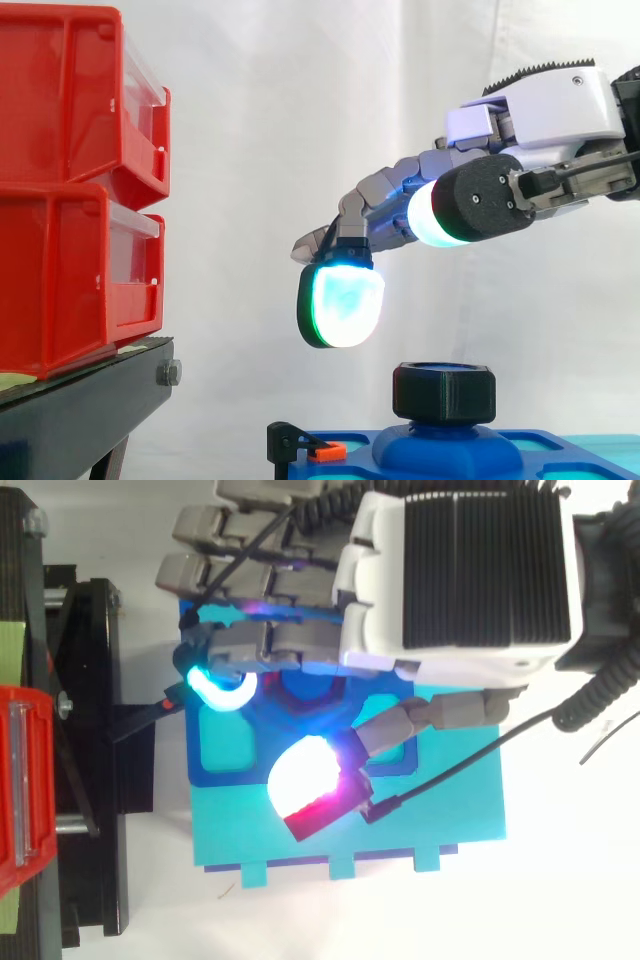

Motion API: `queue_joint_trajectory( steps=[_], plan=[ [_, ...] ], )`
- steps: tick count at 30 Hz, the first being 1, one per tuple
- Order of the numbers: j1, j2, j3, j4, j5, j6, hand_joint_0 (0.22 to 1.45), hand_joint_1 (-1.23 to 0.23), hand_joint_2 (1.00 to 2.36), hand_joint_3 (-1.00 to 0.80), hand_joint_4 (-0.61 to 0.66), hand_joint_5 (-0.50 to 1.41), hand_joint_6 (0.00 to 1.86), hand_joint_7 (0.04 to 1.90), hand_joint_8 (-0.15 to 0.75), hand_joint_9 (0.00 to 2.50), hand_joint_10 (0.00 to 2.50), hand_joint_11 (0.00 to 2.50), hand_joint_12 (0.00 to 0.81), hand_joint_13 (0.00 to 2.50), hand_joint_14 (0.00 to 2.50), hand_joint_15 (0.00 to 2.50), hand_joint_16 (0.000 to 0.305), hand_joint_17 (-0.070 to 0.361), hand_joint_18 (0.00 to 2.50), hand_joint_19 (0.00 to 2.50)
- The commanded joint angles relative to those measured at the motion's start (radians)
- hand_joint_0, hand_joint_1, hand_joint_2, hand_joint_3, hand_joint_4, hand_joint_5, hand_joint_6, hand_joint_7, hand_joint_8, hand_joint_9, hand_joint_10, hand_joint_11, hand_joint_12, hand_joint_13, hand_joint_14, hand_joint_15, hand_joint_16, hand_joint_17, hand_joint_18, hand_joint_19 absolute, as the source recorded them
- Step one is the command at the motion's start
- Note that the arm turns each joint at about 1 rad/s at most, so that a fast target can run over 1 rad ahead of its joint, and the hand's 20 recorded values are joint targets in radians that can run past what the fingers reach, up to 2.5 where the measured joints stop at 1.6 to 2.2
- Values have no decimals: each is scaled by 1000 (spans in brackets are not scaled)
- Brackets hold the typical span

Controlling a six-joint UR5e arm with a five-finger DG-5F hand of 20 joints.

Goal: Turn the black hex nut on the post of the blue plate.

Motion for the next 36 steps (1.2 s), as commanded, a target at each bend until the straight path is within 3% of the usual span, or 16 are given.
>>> queue_joint_trajectory(
  steps=[1, 22, 31, 36],
  plan=[
    [5, 1, 1, -20, 3, 0, 445, -207, 1000, -500, 170, -214, 503, 937, 210, 147, 0, 0, 350, 118, 0, 17, 56, 126, 0, 53],
    [-21, 0, -8, -45, -3, -1, 448, -207, 1000, -500, 168, -217, 503, 921, 213, 156, 0, 0, 347, 121, 0, 20, 56, 126, 0, 54],
    [-47, 1, -27, -55, -10, -6, 449, -210, 1000, -500, 167, -216, 503, 923, 212, 158, 0, 0, 348, 129, 0, 19, 56, 125, 0, 52],
    [-69, 1, -27, -54, -53, -16, 450, -211, 1000, -500, 167, -217, 503, 924, 212, 158, 0, 0, 348, 131, 0, 18, 56, 126, 0, 58]
  ],
)
